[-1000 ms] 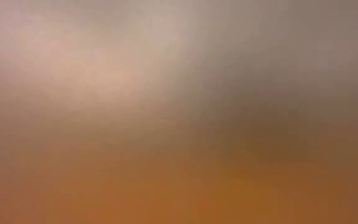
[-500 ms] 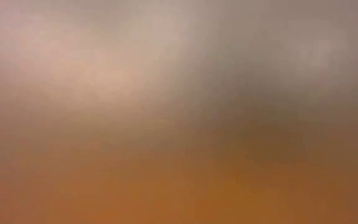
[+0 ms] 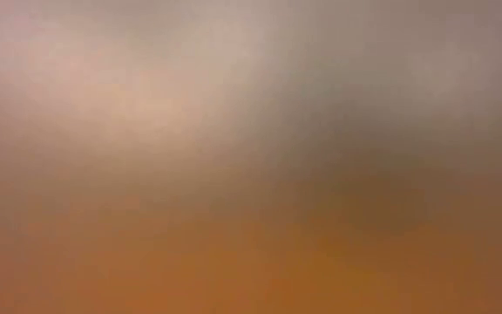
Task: Pick & Place Food Item
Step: Adjust the transparent bin on the table
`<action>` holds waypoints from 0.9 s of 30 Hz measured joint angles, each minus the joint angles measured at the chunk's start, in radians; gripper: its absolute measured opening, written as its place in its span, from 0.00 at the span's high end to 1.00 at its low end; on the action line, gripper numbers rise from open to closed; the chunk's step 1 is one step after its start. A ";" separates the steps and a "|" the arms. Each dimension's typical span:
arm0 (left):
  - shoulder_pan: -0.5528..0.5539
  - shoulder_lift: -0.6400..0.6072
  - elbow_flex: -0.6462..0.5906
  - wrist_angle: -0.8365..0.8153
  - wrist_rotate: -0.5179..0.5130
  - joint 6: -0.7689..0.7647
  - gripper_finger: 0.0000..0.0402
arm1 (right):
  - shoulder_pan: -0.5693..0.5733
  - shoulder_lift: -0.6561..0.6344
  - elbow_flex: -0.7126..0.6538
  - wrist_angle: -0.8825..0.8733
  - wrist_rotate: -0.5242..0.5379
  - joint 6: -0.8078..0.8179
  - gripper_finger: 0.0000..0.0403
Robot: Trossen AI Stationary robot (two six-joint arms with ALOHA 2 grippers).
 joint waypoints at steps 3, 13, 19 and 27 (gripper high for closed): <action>0.000 0.000 0.000 0.000 -0.005 0.012 0.41 | 0.000 -0.022 0.000 -0.010 0.000 0.000 1.00; 0.000 0.000 0.000 0.000 -0.009 0.032 0.41 | 0.014 -0.008 0.001 -0.020 -0.045 0.016 1.00; 0.000 0.000 0.000 0.000 -0.010 0.029 0.41 | 0.003 0.058 0.001 0.029 -0.043 0.017 1.00; -0.001 0.000 0.000 0.000 -0.005 0.018 0.41 | -0.067 0.077 0.001 0.081 -0.040 0.019 1.00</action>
